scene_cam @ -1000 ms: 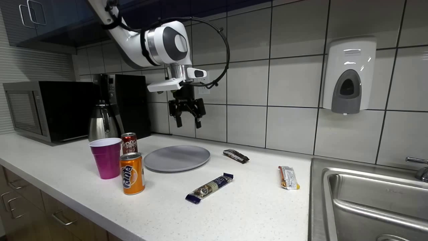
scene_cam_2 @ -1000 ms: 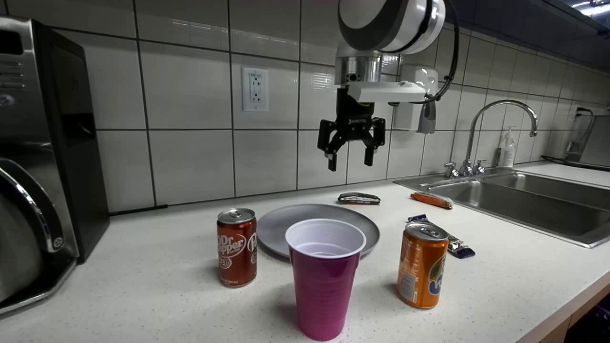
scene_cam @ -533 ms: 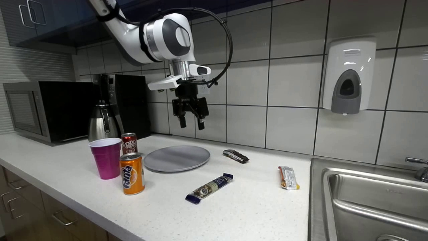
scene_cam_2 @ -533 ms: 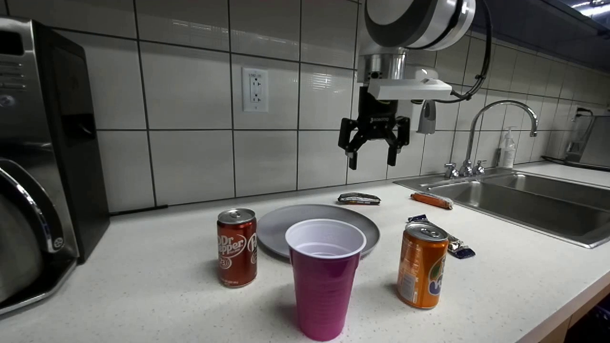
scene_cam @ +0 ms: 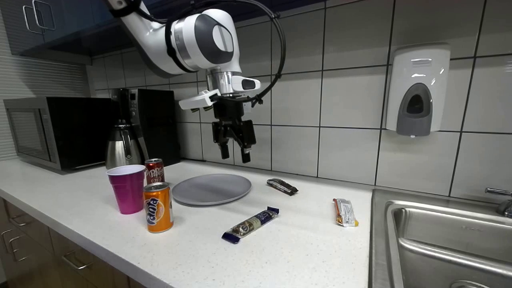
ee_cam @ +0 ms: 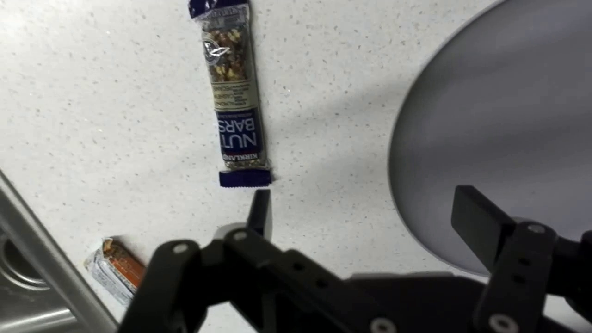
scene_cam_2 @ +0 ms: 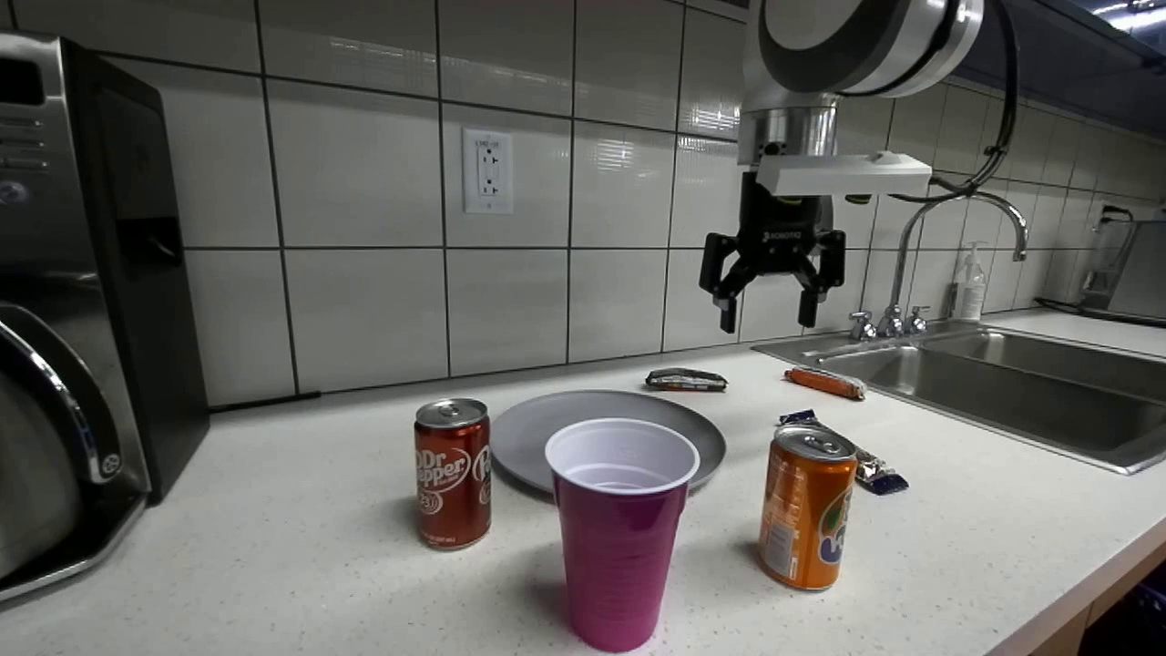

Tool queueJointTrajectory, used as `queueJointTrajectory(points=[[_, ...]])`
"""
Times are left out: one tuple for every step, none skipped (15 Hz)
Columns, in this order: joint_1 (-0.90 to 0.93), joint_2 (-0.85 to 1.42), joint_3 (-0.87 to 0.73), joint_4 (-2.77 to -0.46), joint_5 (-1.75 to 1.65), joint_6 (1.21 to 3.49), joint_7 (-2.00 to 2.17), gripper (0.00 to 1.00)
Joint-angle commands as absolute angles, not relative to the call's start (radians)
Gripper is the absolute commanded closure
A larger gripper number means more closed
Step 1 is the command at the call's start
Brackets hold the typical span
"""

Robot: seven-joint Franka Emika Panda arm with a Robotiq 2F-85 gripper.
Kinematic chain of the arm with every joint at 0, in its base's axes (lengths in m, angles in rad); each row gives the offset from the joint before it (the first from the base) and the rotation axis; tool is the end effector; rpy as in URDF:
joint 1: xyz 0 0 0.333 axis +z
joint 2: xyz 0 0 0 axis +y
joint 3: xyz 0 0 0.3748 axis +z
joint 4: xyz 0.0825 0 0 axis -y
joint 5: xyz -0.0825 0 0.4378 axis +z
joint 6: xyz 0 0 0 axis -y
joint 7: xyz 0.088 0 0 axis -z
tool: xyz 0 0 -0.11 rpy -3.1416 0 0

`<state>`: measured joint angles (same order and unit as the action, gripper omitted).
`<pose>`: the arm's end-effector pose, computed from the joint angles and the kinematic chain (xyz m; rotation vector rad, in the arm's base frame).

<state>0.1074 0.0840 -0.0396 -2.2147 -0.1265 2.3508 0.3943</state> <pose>0.5879 0.0380 0.3648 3.0366 -0.3655 0.1109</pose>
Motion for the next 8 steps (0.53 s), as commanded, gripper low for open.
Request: queueJointTrajectory(points=[[0.058,0.035,-0.050,-2.289,-0.162,2.387,0.427,0.00],[0.047,0.035,-0.057,-2.296,-0.162,2.390,0.425,0.00],[0.038,0.036,-0.062,-2.304,-0.166,2.396,0.424,0.00],[0.030,0.038,-0.067,-2.309,-0.165,2.402,0.420,0.00],[0.024,0.040,-0.071,-2.317,-0.171,2.412,0.419,0.00],[0.017,0.042,-0.075,-2.323,-0.173,2.421,0.417,0.00],[0.012,0.043,-0.078,-2.328,-0.175,2.430,0.412,0.00],[0.007,0.045,-0.081,-2.336,-0.188,2.445,0.405,0.00]])
